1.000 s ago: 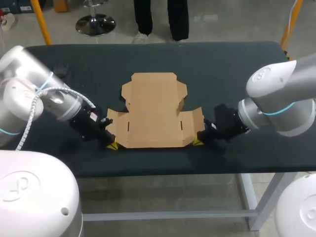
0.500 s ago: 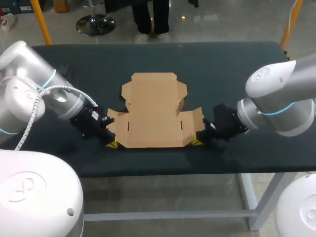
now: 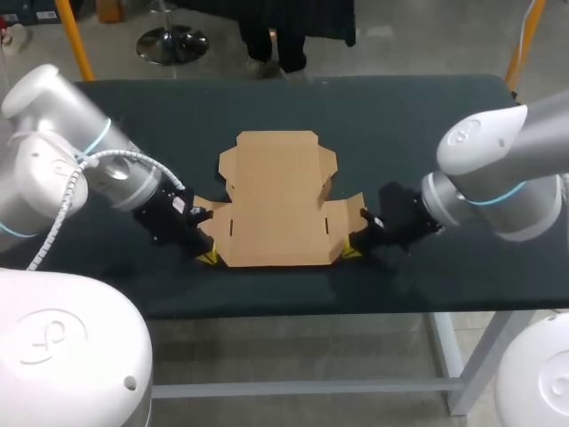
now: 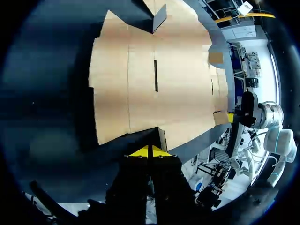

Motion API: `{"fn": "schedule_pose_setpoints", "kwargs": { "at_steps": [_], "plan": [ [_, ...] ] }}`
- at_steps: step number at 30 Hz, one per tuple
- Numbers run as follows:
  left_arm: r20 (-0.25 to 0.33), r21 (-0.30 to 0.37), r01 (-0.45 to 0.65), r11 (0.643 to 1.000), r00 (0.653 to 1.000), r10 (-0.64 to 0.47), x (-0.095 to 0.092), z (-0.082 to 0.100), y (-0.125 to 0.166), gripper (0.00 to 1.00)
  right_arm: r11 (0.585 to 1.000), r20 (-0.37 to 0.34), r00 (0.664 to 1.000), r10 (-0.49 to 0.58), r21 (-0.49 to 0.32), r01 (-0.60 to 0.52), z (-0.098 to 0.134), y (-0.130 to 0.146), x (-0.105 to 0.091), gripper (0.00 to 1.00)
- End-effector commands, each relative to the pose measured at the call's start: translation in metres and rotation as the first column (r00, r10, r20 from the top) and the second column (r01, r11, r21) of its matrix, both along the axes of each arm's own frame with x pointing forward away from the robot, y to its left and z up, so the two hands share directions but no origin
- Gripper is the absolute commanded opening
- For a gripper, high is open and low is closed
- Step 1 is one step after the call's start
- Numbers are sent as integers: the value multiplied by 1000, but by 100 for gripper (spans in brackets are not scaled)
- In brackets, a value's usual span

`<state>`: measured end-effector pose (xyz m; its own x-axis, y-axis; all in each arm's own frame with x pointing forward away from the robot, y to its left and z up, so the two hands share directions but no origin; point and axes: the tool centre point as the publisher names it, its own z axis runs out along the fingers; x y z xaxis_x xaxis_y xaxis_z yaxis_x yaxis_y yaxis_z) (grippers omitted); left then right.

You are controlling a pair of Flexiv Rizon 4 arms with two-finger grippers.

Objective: Assemble the packaging by folding the flat box into shape, placing the metal phone stand inside, and closing the box properly

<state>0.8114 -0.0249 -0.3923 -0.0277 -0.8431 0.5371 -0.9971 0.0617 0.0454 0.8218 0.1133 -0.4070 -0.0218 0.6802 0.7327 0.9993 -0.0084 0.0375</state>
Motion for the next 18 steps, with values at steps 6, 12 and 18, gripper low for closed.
{"fn": "schedule_pose_setpoints", "kwargs": {
  "at_steps": [6,12,18],
  "plan": [
    [1,14,17,1000,1000,-17,3,3,-6,0,1000,6,1000,8,-30,-8,2,6,3,0],
    [3,27,31,999,1000,-31,1,6,-10,0,999,10,1000,10,-42,-10,2,7,3,0],
    [12,36,53,998,999,-53,0,8,-16,0,998,14,1000,16,-56,-15,3,9,3,0]
  ]
}}
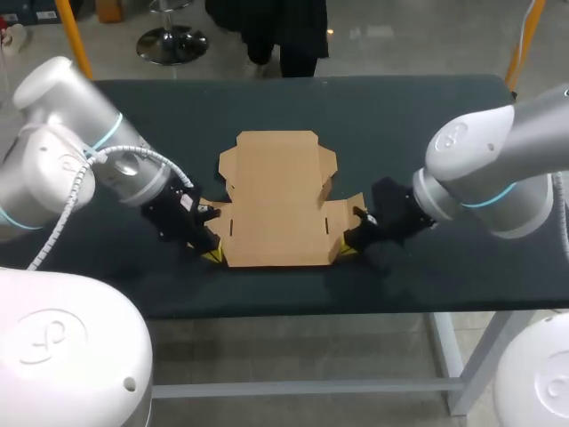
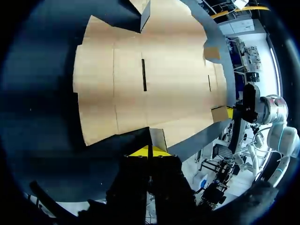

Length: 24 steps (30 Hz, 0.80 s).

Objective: Assemble the packaging by folding the flat box into shape, placing the metal phone stand inside, and closing the box properly

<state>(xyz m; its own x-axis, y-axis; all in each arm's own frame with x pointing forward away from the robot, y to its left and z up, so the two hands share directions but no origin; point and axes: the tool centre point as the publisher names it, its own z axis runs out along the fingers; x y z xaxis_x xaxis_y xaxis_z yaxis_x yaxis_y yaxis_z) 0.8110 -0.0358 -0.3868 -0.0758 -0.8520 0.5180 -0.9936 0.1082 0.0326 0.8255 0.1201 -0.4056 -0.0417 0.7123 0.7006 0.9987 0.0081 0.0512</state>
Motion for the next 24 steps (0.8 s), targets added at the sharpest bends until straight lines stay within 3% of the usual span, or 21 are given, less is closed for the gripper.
{"fn": "schedule_pose_setpoints", "kwargs": {
  "at_steps": [1,24],
  "plan": [
    [-1,15,9,1000,1000,-9,0,2,-6,0,1000,2,1000,2,-13,-2,1,3,-1,0],
    [4,24,52,998,999,-52,-2,2,-20,0,997,17,999,27,-67,-26,4,11,0,0]
  ]
}}
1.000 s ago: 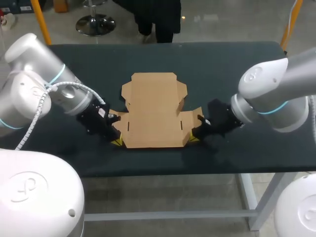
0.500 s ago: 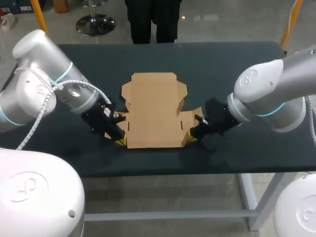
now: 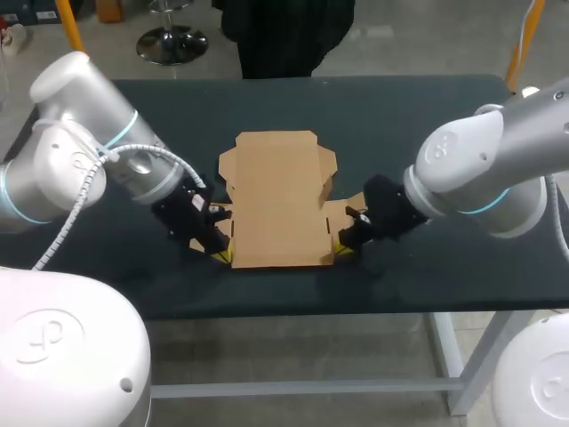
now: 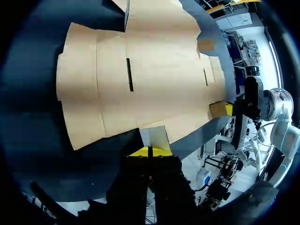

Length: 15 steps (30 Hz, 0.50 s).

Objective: Assemble the packaging by folding the flat box into shape, placing the metal phone stand inside, and closing the box properly

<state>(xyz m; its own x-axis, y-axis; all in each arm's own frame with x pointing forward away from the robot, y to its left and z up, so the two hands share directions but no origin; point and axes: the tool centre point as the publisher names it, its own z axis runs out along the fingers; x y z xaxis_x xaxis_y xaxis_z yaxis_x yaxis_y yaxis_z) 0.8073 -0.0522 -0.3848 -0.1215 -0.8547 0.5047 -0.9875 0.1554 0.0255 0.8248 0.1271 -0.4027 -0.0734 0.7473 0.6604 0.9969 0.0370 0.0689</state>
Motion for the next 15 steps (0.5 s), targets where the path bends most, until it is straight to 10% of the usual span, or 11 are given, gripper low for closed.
{"fn": "schedule_pose_setpoints", "kwargs": {
  "at_steps": [1,15],
  "plan": [
    [-5,11,5,1000,1000,-5,2,0,-4,0,1000,0,1000,2,-16,-2,1,4,0,0],
    [-1,24,16,1000,1000,-16,2,-2,-11,0,998,10,1000,13,-58,-12,1,8,0,0]
  ]
}}
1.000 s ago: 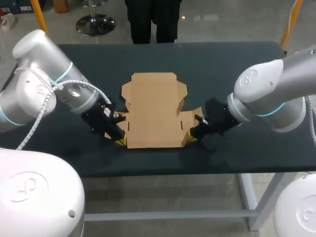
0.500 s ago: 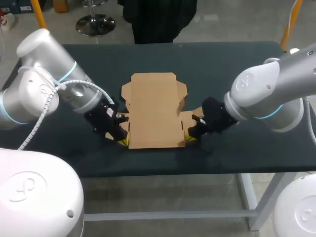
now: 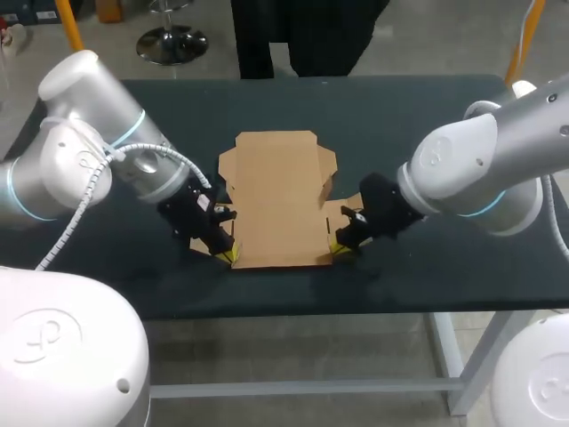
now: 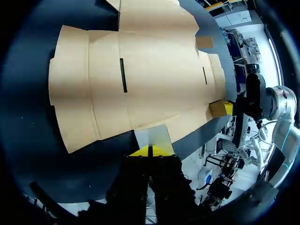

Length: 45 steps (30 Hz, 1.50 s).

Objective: Assemble the packaging by folding the flat box into shape, placing the metal phone stand inside, and closing the box properly

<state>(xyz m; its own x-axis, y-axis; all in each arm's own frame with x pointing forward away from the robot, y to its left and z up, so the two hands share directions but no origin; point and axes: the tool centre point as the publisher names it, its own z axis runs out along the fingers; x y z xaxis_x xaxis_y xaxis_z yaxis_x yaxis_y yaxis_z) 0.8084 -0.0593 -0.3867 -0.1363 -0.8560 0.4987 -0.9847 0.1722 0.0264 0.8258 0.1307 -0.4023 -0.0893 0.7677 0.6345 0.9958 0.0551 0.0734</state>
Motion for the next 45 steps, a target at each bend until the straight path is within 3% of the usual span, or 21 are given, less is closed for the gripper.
{"fn": "schedule_pose_setpoints", "kwargs": {
  "at_steps": [1,24,45],
  "plan": [
    [3,25,-5,1000,1000,5,1,0,-4,0,1000,7,1000,-4,-31,4,1,5,-1,0],
    [40,66,-28,997,999,26,-9,-5,-13,0,992,28,1000,0,-125,4,-2,16,-7,0],
    [115,115,-59,992,992,46,-11,-13,-15,0,982,44,999,1,-191,7,-9,23,-11,0]
  ]
}}
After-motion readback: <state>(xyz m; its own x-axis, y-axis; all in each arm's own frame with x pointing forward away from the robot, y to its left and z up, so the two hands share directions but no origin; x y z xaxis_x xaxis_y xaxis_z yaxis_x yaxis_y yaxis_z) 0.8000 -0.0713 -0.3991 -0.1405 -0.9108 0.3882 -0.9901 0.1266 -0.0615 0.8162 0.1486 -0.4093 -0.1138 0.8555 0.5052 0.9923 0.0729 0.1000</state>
